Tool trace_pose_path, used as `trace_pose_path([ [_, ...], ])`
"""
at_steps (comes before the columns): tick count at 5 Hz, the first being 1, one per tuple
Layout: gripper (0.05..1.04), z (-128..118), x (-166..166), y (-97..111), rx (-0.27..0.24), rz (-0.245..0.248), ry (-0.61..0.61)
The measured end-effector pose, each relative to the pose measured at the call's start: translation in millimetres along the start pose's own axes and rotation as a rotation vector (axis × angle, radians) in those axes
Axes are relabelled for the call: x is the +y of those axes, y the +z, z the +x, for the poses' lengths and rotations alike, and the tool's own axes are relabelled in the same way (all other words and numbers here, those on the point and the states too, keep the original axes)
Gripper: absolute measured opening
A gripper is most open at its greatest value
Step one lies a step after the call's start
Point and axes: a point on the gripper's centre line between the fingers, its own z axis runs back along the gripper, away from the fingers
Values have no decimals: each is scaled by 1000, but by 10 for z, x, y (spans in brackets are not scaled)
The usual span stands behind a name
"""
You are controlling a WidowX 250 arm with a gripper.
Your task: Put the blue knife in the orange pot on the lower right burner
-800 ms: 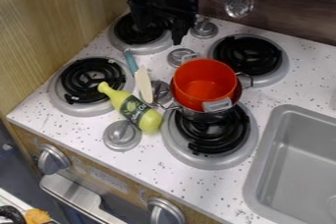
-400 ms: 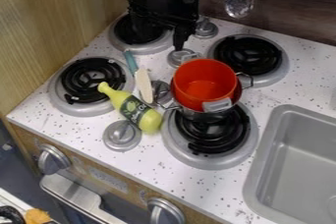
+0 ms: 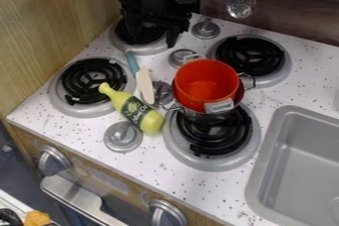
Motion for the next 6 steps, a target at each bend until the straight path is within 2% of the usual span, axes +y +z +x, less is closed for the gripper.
trace_pose_path([
  [1, 999, 71, 141, -187, 28, 44, 114],
  [2, 999, 32, 266, -364, 48, 55, 240],
  [3, 1000, -26, 375, -534, 74, 24, 290],
  [4, 999, -21, 412, -604, 68, -5, 267],
  [6, 999, 34, 374, -627, 57, -80, 125],
])
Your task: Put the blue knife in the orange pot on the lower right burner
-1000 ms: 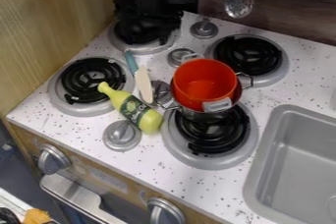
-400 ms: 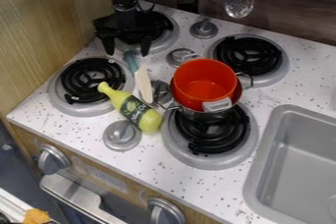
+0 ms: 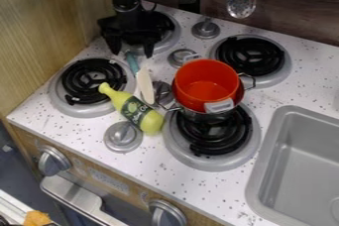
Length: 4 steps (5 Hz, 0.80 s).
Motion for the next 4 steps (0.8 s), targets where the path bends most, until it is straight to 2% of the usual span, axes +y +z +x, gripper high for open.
trace_pose_path([
  [1, 1000, -42, 28, -105, 31, -9, -1],
  [2, 1000, -45, 45, -123, 35, -8, 6],
  [4, 999, -46, -14, -169, 52, -43, -10],
])
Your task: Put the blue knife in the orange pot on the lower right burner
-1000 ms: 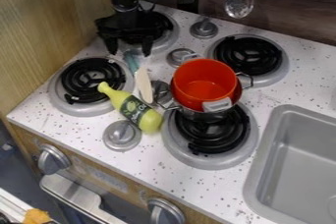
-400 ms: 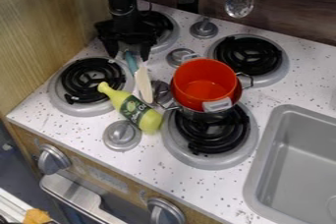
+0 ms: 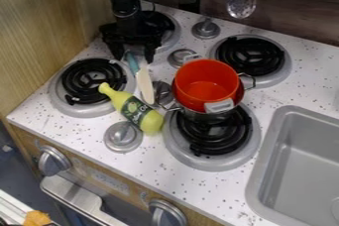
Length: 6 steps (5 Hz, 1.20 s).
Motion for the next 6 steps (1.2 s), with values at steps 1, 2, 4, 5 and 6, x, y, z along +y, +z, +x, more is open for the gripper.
trace_pose_path([
  [1, 999, -2, -33, -47, 19, -20, 5],
  [2, 978, -12, -70, -66, 25, -28, 16],
  [4, 578, -6, -164, -90, 12, -45, 21],
  [5, 322, 6, -183, -95, 15, -43, 18],
  [6, 263, 59, -219, -98, 17, -38, 26],
])
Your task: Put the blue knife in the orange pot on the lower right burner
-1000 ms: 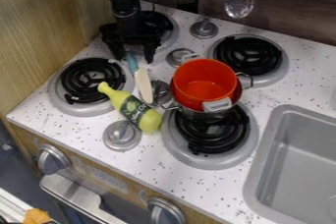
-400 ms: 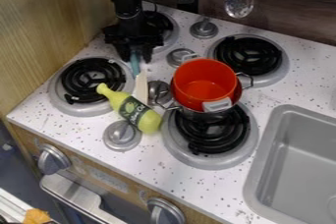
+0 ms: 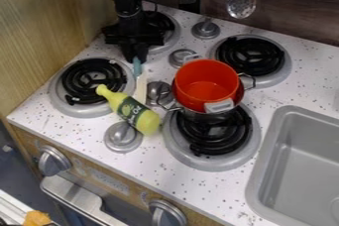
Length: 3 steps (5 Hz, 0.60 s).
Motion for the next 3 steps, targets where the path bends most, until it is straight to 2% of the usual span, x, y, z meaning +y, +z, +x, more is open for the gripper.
trace_pose_path([
  [1, 254, 27, -36, 1, -11, 40, 25],
  [2, 243, 56, -98, 7, -3, 136, 95],
  [3, 243, 99, -141, 32, -62, 223, 145],
])
